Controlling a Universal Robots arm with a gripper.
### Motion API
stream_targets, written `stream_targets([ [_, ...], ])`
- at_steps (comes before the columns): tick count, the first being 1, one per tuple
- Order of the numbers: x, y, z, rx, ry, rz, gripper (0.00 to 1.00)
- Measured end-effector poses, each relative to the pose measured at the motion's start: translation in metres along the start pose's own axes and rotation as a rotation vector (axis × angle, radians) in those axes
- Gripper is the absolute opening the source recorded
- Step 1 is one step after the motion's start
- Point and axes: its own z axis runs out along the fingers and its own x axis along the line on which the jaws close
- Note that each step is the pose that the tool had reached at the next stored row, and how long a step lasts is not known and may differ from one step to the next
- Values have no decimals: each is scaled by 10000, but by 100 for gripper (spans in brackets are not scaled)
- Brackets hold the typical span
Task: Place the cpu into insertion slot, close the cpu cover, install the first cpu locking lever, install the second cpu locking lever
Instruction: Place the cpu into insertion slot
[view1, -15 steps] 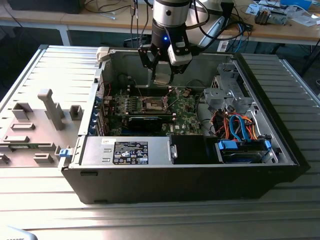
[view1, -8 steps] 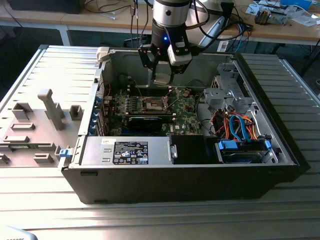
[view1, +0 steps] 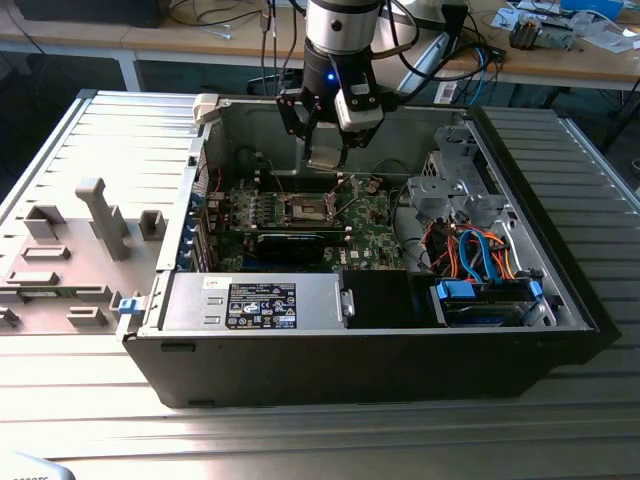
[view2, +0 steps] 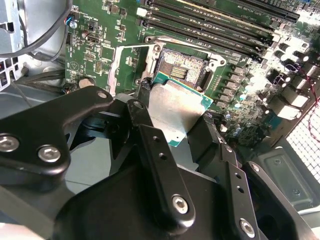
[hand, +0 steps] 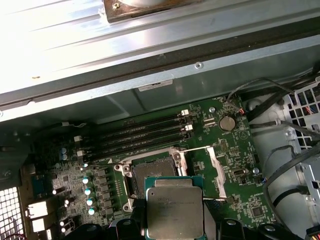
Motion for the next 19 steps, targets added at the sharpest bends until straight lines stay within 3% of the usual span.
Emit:
stream_targets([
  [19, 0, 0, 0, -3, -16, 194, 55],
])
